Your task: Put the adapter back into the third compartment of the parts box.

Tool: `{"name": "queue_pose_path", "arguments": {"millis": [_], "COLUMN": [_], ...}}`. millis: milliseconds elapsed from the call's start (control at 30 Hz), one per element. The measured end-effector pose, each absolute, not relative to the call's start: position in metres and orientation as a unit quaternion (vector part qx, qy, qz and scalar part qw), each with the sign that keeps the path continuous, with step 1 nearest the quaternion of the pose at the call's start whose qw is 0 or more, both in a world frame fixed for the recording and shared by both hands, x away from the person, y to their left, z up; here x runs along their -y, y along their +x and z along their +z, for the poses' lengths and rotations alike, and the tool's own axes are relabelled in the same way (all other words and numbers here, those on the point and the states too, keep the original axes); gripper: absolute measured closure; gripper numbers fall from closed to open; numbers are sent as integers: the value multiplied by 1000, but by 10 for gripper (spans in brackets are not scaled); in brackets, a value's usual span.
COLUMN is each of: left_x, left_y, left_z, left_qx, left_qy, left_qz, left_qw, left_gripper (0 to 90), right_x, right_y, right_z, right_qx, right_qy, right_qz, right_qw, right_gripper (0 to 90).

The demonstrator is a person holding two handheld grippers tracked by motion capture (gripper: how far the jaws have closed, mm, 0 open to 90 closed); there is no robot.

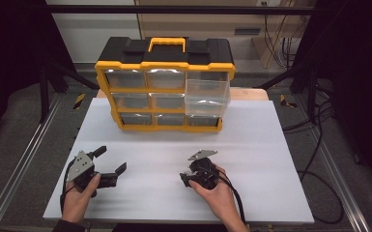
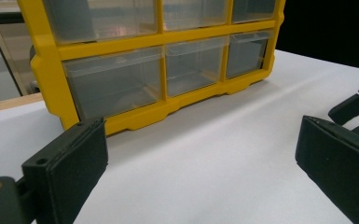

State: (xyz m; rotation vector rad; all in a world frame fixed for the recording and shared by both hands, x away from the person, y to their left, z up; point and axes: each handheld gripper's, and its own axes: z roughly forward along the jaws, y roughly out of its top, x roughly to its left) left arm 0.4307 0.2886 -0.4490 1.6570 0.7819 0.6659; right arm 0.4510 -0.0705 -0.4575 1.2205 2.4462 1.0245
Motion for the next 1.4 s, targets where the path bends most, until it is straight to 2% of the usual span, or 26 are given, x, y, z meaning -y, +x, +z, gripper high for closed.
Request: {"name": "queue_pose_path", "arguments": {"millis": [267,467,1067,1167,1400], "left_x": [-288,-288,-286,-287,-288], "left_y": [431,432,436,437,437], "left_z": [-449,-449,-450,-449,-451], "left_qx": [-330,-331,-330,-333,-339], "left_qy": [705,704,707,704,703], "left_qz": [282,282,280,281,279], "left_qw": [560,562,559,561,559], "left_gripper": [22,22,22,22,22], "right_x": [63,63,59,67,103], "right_y": [449,449,444,443,444], "right_z": [-464,-465,-472,-469,-449], "right_qx": [-843,-841,-844,-838,-800], "right_qy": [406,412,405,402,421], "right_qz": [337,334,321,342,393], "right_qw": [106,110,144,140,170], "right_gripper": [614,678,764,764,764]}}
